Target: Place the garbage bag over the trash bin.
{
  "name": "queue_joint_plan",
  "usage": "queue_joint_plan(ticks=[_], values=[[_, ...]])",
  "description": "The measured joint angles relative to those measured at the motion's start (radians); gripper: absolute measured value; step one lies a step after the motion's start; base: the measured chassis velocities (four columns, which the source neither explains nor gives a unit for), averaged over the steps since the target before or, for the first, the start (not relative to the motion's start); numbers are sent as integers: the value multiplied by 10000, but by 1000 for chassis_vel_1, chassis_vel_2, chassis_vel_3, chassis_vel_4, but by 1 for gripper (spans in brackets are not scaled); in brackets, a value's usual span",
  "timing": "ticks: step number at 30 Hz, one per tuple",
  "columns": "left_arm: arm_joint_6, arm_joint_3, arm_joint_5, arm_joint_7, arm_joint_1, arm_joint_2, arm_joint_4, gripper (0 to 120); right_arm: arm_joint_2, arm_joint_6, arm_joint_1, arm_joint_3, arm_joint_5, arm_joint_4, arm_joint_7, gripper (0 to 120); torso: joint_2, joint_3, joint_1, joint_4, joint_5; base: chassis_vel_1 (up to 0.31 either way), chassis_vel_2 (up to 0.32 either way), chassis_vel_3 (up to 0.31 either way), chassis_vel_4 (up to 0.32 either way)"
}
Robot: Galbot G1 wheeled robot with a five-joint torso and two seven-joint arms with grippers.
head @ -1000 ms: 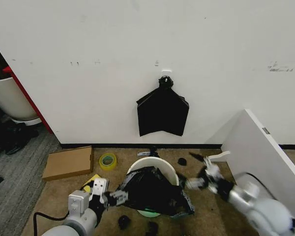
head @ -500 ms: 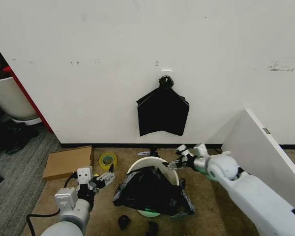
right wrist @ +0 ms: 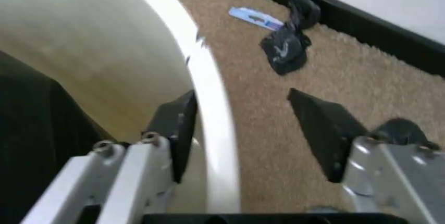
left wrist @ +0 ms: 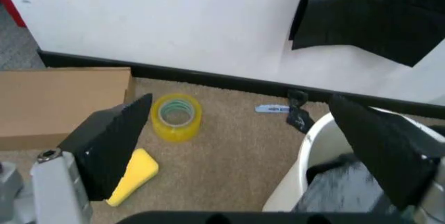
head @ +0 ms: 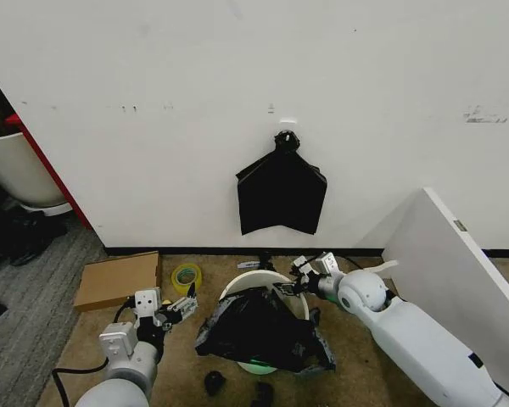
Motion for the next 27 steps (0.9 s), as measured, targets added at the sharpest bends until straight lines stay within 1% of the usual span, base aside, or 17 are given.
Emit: queue_joint_plan(ticks=[2, 3, 5, 6, 8, 9, 10, 12, 13, 14, 17, 18, 19, 20, 22, 24, 27], values=[[-18, 60, -1, -1, -7, -21, 49, 100, -13, 123, -169, 38, 273, 66, 351, 40, 0, 0, 0, 0, 0, 0, 0, 0, 0], [-18, 60, -1, -1, -7, -21, 49, 100, -13, 123, -169, 38, 273, 66, 351, 40, 0, 0, 0, 0, 0, 0, 0, 0, 0], [-37, 89, -3, -16, -1, -42, 64, 100, -9, 308, -314, 40, 479, 109, 772, 34, 0, -1, 0, 1, 0, 0, 0, 0, 0], [-51, 106, -6, -35, 12, -53, 66, 100, 0, 492, -422, 22, 618, 137, 1111, 26, 1, -2, 0, 0, -2, 0, 0, 0, 0], [-58, 114, -6, -68, 35, -64, 66, 100, 5, 622, -554, 1, 804, 202, 1521, 19, 1, -2, -1, 0, -1, 0, 0, 0, 0], [-65, 115, -6, -105, 64, -74, 53, 100, -20, 691, -702, -46, 1117, 379, 2070, 15, 1, -2, -2, 0, -1, 0, 0, 0, 0], [-65, 115, -6, -105, 64, -74, 53, 100, -20, 691, -702, -46, 1117, 379, 2070, 15, 1, -2, -2, 0, -1, 0, 0, 0, 0], [-87, 110, -6, -151, 113, -82, 1, 100, -111, 847, -1011, -97, 1876, 907, 3252, 7, 0, -1, -1, 2, 2, 0, 0, 0, 0], [-93, 109, -6, -157, 123, -87, -9, 100, -127, 904, -1089, -106, 2054, 1059, 3569, 5, 0, -1, -2, 3, 5, 0, 0, 0, 0], [-118, 100, -1, -183, 164, -99, -33, 100, -186, 1172, -1383, -109, 2690, 1641, 4796, 2, 0, -1, -2, 3, 4, 0, 0, 0, 0], [-146, 136, 0, -216, 202, -143, -34, 100, -211, 1670, -2024, -47, 3985, 2940, 7244, 0, 1, -1, -1, 2, 1, 0, 0, 0, 0], [-146, 136, 0, -216, 202, -143, -34, 100, -211, 1670, -2024, -47, 3985, 2940, 7244, 0, 1, -1, -1, 2, 1, 0, 0, 0, 0], [-148, 183, 0, -225, 204, -168, -12, 100, -181, 1855, -2232, -34, 4271, 3296, 8026, 0, 1, -2, -2, 1, -2, 0, 0, 0, 0], [-147, 279, 2, -230, 209, -189, 19, 100, -74, 2175, -2507, -45, 4549, 3677, 9164, 0, 0, -1, -1, 1, -3, 0, 0, 0, 0], [-118, 460, 35, -231, 232, -183, 34, 100, 98, 2568, -2841, 31, 4847, 4034, 10341, 0, 0, -2, -2, 3, 4, 0, 0, 0, 0], [-7, 630, 38, -218, 249, -142, 26, 100, 261, 2845, -3207, 331, 5143, 4257, 10996, 0, 0, -1, -1, 0, -5, 0, 0, 0, 0], [94, 720, 36, -202, 243, -104, -30, 100, 462, 3275, -3597, 625, 5208, 4321, 11236, 0, 1, -1, -2, 0, 1, 0, 0, 0, 0]])
